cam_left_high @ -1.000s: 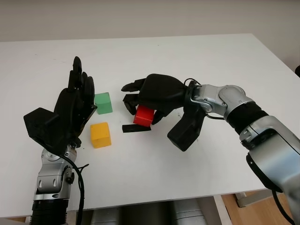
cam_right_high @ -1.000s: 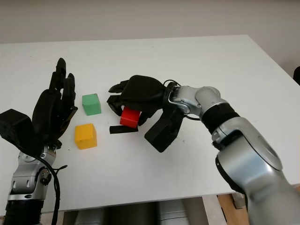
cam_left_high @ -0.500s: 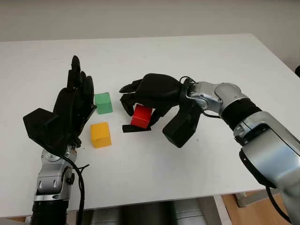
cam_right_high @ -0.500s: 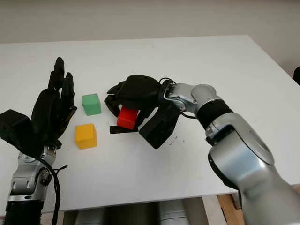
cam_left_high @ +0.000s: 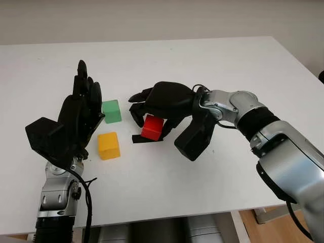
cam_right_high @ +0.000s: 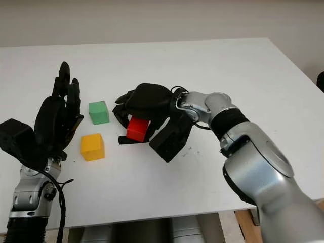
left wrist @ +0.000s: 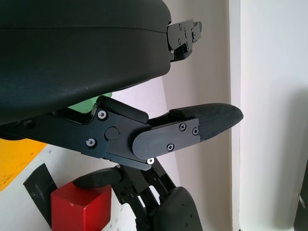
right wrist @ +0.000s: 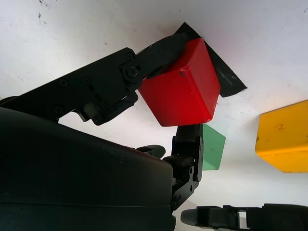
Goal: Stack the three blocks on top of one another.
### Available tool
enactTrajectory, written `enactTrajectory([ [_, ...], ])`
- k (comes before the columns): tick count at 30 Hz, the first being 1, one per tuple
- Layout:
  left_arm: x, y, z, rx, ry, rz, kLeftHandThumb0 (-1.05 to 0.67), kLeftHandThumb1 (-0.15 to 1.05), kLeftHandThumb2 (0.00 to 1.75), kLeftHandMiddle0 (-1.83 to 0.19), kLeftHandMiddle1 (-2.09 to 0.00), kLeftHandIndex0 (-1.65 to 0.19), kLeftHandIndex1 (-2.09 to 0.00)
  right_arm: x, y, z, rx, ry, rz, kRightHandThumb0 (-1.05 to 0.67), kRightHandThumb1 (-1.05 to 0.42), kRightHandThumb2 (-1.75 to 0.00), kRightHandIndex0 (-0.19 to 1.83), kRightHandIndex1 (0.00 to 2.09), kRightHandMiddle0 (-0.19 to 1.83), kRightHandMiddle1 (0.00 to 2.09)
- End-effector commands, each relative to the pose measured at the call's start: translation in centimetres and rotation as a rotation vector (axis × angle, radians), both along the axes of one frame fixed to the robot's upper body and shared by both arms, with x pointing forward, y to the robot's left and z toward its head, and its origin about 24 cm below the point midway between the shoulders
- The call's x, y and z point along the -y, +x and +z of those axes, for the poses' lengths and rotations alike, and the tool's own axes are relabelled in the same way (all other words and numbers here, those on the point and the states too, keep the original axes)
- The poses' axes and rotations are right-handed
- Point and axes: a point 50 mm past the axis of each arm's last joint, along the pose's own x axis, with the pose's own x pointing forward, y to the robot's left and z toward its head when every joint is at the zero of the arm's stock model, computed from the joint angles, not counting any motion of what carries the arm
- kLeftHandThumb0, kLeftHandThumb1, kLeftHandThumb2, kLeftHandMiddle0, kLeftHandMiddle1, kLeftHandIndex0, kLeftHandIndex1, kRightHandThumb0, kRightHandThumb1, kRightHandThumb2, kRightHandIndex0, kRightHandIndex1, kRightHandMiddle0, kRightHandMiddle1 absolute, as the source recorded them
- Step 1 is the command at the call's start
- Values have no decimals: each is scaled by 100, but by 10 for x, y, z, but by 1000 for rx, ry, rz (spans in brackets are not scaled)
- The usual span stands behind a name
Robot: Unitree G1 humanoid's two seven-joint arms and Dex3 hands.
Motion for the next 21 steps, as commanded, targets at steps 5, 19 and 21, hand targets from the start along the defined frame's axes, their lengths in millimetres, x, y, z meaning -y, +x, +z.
enactTrajectory([
  [5, 2, -3, 2, 11, 2, -3, -71, 105, 66, 19, 0, 19, 0, -5, 0, 9, 12, 22, 23, -46, -90, -5, 35, 6, 49, 149],
  [19, 2, -4, 1, 15, -1, 0, -71, 105, 66, 19, 0, 19, 0, -8, -3, 3, 0, 7, 45, -40, -92, -6, 35, 5, 47, 146],
  [21, 3, -3, 1, 14, -5, 2, -71, 105, 65, 19, 0, 19, 0, -8, -3, 3, -7, 4, 45, -40, -92, -6, 34, 5, 47, 147],
])
